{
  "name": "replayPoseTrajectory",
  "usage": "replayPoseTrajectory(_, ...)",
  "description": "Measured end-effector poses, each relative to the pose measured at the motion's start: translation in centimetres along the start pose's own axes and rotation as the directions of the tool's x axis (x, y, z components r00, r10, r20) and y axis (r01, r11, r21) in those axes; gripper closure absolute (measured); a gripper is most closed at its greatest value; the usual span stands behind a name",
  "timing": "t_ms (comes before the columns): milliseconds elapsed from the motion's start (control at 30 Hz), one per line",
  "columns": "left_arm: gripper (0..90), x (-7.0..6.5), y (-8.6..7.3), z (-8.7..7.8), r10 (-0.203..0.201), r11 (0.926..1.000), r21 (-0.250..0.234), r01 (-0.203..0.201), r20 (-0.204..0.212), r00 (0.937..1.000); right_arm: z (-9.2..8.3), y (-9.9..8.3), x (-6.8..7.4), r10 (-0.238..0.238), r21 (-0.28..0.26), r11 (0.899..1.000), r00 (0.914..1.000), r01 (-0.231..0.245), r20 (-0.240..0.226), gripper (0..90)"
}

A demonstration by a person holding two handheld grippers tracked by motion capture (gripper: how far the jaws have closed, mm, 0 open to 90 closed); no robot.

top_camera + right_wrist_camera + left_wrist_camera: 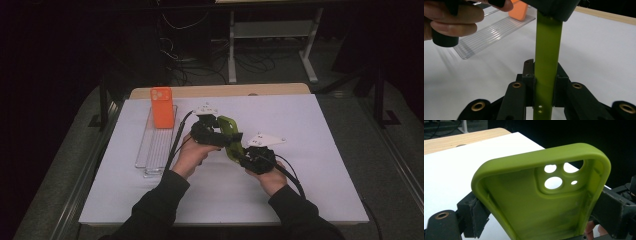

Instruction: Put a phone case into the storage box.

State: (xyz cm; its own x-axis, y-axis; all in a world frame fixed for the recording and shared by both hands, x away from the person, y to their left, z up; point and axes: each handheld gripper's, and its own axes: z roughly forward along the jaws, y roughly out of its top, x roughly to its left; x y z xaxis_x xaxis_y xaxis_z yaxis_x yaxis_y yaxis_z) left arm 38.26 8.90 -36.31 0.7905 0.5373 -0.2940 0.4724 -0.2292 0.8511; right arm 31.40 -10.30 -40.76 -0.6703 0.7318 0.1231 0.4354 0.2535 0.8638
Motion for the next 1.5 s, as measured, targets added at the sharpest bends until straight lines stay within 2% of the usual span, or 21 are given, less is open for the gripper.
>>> replayPoseTrajectory(100, 12.4, 0.1, 0.0, -0.2, 0.008, 0.9999, 0.014, -0.008, 0.001, 1.0, 0.1, 0.0, 0.0, -0.008, 0.003, 1.0, 1.0, 0.008, 0.004, 74.9)
replayPoseTrajectory(167, 12.9, 0.0, 0.0, -0.1, -0.002, 1.0, 0.007, 0.002, 0.005, 1.0, 0.1, 0.0, 0.1, -0.019, 0.004, 1.0, 0.9998, 0.019, 0.011, 72.7)
replayPoseTrajectory(300, 14.4, 0.3, 0.1, -0.3, 0.026, 0.9993, 0.028, -0.026, -0.01, 0.9996, -0.1, 0.0, 0.0, -0.031, 0.005, 0.999, 0.9994, 0.031, 0.013, 55.5)
replayPoseTrajectory(400, 14.6, 0.5, 0.1, -0.6, 0.015, 0.9996, 0.026, -0.014, -0.016, 0.9998, -0.3, 0.0, -0.5, -0.015, 0.006, 1.0, 0.9999, 0.015, 0.005, 46.9)
replayPoseTrajectory(433, 14.6, 0.6, 0.2, -0.7, 0.024, 0.9994, 0.025, -0.023, -0.019, 0.9995, -0.4, -0.1, -0.7, -0.017, 0.011, 1.0, 0.9998, 0.017, -0.004, 43.6)
replayPoseTrajectory(567, 14.8, 1.0, 0.4, -1.4, 0.017, 0.9995, 0.025, -0.016, -0.04, 0.9991, -1.0, -0.5, -1.6, 0.004, 0.052, 0.999, 0.9993, -0.002, -0.036, 29.6)
replayPoseTrajectory(633, 14.8, 1.2, 0.5, -1.7, 0.011, 0.9997, 0.024, -0.01, -0.051, 0.9987, -1.4, -0.9, -2.1, 0.005, 0.071, 0.997, 0.9996, -0.003, -0.029, 23.8)
replayPoseTrajectory(767, 14.9, 1.5, 0.9, -2.3, 0.017, 0.9996, 0.023, -0.016, -0.066, 0.9977, -2.4, -1.8, -2.6, -0.008, 0.059, 0.998, 0.9999, 0.009, -0.011, 13.8)
replayPoseTrajectory(867, 15.0, 1.6, 1.1, -2.6, 0.022, 0.9996, 0.021, -0.02, -0.074, 0.997, -3.0, -2.5, -2.8, -0.032, 0.064, 0.997, 0.9995, 0.031, 0.001, 12.4)
replayPoseTrajectory(1000, 14.9, 1.7, 1.5, -3.2, 0.03, 0.9994, 0.02, -0.028, -0.084, 0.996, -3.9, -3.5, -3.2, -0.021, 0.073, 0.997, 0.9997, 0.02, 0.016, 6.4)
replayPoseTrajectory(1100, 15.0, 1.8, 1.8, -3.6, 0.035, 0.9993, 0.015, -0.033, -0.089, 0.9955, -4.4, -4.3, -3.6, -0.013, 0.104, 0.994, 0.9998, 0.011, 0.014, 0.0)
replayPoseTrajectory(1233, 14.9, 1.9, 2.0, -4.1, 0.043, 0.999, 0.014, -0.042, -0.097, 0.9944, -4.8, -5.2, -3.6, -0.029, 0.149, 0.989, 0.9994, 0.026, 0.019, 0.0)
replayPoseTrajectory(1267, 15.0, 2.0, 2.1, -4.3, 0.047, 0.9988, 0.014, -0.046, -0.1, 0.9939, -4.8, -5.4, -3.6, -0.042, 0.155, 0.987, 0.999, 0.039, 0.016, 0.0)
replayPoseTrajectory(1300, 15.0, 2.0, 2.2, -4.4, 0.046, 0.9989, 0.014, -0.045, -0.101, 0.9938, -5.0, -5.5, -3.4, -0.033, 0.159, 0.987, 0.9993, 0.03, 0.019, 0.0)
replayPoseTrajectory(1467, 15.0, 2.2, 2.6, -5.0, 0.05, 0.9988, 0.008, -0.049, -0.112, 0.9924, -5.4, -6.2, -3.6, -0.06, 0.18, 0.982, 0.9978, 0.053, 0.03, 0.0)
replayPoseTrajectory(1500, 15.0, 2.2, 2.7, -5.1, 0.048, 0.9988, 0.004, -0.048, -0.118, 0.9919, -5.5, -6.3, -3.6, -0.049, 0.186, 0.982, 0.9984, 0.043, 0.029, 0.0)
